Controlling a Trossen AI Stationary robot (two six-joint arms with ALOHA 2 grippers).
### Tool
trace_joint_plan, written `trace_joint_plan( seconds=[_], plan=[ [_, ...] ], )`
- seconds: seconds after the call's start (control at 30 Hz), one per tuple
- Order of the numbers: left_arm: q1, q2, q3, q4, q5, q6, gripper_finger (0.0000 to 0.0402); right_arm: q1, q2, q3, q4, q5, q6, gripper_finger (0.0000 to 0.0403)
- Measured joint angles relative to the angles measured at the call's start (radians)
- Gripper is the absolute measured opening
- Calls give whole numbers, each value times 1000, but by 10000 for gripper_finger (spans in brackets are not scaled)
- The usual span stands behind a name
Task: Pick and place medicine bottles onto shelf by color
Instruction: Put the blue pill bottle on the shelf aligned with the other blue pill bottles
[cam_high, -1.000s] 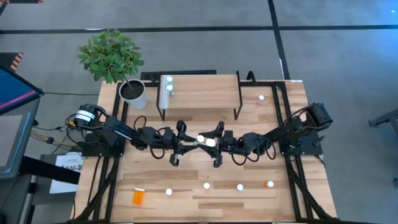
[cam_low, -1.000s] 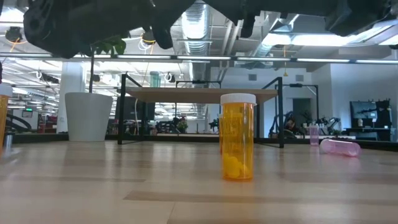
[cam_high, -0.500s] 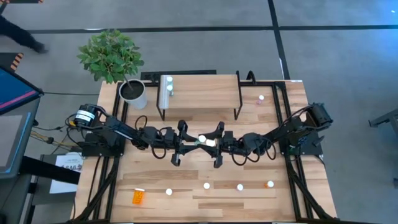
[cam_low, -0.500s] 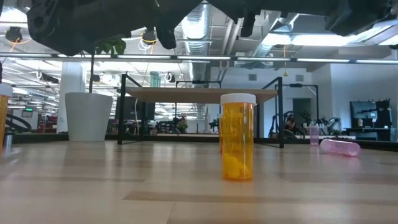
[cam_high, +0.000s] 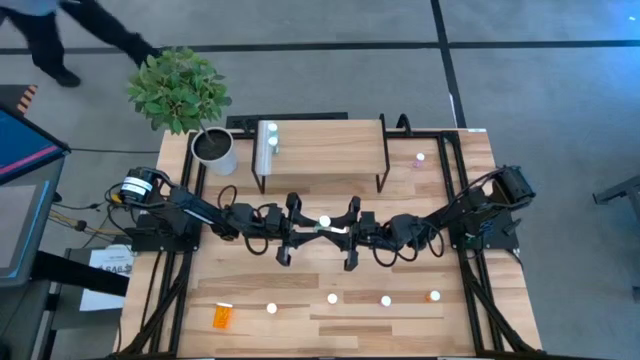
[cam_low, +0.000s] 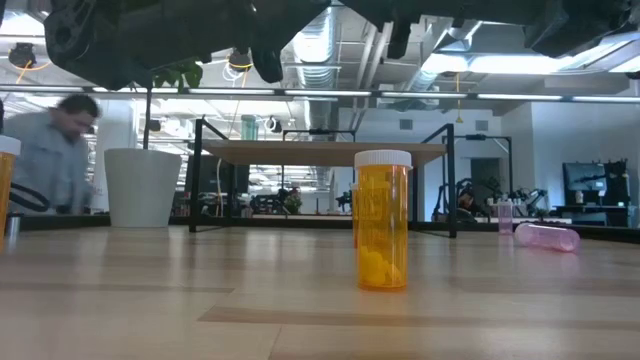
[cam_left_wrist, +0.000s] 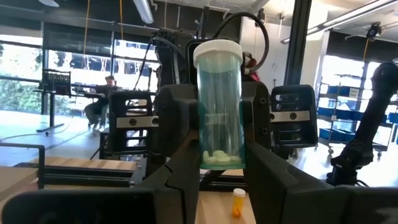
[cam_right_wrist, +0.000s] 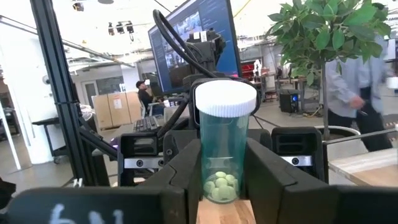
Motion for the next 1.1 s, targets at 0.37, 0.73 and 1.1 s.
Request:
trace_joint_plan(
  seconds=[0.37, 0.73, 1.1],
  plan=[
    [15, -11, 0, -86, -11, -26, 190, -1, 0, 1, -3, 2, -2, 121],
    [64, -301, 0, -715, -17, -18, 229, -1, 0, 1, -66, 2, 1, 123],
    [28, -601, -12, -1017, -70, -32, 229, -1, 0, 1, -295, 2, 75, 123]
  ],
)
